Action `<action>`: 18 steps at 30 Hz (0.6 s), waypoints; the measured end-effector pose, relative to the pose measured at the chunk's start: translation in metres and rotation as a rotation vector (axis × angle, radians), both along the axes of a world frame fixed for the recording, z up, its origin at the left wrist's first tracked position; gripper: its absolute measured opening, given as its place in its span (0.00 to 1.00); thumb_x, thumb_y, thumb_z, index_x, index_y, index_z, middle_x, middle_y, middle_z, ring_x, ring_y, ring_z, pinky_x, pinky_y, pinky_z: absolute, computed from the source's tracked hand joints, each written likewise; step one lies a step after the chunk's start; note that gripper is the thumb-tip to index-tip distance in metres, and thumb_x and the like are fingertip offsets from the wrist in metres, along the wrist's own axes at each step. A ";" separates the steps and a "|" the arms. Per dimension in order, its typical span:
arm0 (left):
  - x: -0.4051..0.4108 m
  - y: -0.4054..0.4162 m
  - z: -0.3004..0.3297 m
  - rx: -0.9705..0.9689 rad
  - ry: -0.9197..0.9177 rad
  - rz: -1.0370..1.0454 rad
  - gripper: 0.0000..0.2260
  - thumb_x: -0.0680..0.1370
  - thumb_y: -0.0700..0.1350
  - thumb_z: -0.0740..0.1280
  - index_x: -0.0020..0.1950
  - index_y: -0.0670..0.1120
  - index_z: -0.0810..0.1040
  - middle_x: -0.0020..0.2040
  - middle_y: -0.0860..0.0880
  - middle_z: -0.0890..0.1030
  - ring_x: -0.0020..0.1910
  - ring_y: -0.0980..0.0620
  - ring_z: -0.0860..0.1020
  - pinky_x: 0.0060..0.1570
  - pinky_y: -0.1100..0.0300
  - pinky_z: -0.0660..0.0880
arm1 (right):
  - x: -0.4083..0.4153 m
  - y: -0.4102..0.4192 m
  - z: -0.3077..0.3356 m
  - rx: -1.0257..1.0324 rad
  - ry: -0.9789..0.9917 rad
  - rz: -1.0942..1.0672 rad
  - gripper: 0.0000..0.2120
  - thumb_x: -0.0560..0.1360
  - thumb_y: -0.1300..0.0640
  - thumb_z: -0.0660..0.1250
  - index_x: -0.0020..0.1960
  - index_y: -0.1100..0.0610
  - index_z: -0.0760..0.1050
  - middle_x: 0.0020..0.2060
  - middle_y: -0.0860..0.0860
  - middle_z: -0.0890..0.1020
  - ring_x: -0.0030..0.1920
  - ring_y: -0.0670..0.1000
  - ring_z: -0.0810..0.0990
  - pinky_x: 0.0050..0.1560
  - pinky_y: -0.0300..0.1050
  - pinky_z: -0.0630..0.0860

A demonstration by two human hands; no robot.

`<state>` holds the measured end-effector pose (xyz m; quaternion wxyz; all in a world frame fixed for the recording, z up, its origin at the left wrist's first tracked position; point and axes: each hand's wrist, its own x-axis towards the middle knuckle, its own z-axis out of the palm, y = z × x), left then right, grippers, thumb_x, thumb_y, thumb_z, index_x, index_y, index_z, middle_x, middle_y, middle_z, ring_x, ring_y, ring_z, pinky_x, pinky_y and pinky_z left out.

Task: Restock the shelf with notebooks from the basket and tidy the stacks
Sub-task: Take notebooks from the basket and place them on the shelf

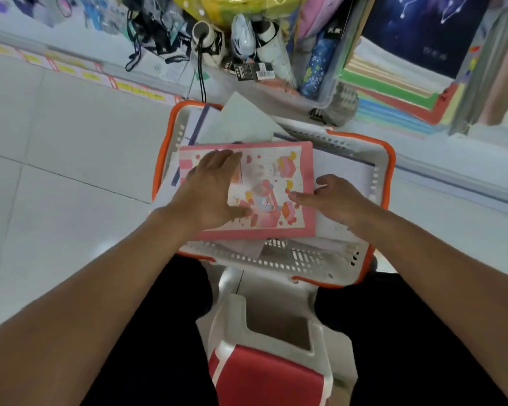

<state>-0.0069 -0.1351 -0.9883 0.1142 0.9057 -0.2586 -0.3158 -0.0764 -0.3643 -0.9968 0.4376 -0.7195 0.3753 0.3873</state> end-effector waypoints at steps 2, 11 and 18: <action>0.018 0.006 -0.015 0.063 -0.050 -0.065 0.53 0.62 0.66 0.76 0.78 0.45 0.57 0.75 0.45 0.64 0.74 0.44 0.62 0.71 0.45 0.63 | 0.018 -0.003 -0.013 0.011 -0.042 -0.038 0.42 0.67 0.41 0.79 0.72 0.59 0.67 0.65 0.52 0.78 0.61 0.54 0.79 0.63 0.52 0.76; 0.054 -0.003 -0.044 0.145 -0.149 -0.143 0.48 0.60 0.66 0.76 0.72 0.47 0.63 0.63 0.47 0.70 0.61 0.43 0.72 0.59 0.47 0.73 | 0.036 -0.010 -0.037 0.232 -0.114 -0.136 0.10 0.76 0.59 0.73 0.57 0.53 0.80 0.46 0.50 0.87 0.47 0.52 0.87 0.52 0.55 0.82; 0.068 -0.007 -0.016 0.021 -0.220 0.003 0.46 0.66 0.70 0.70 0.76 0.48 0.59 0.68 0.47 0.70 0.65 0.47 0.70 0.61 0.53 0.71 | 0.044 -0.043 -0.012 0.373 -0.273 -0.253 0.11 0.77 0.60 0.69 0.59 0.53 0.81 0.48 0.53 0.87 0.43 0.51 0.87 0.43 0.46 0.81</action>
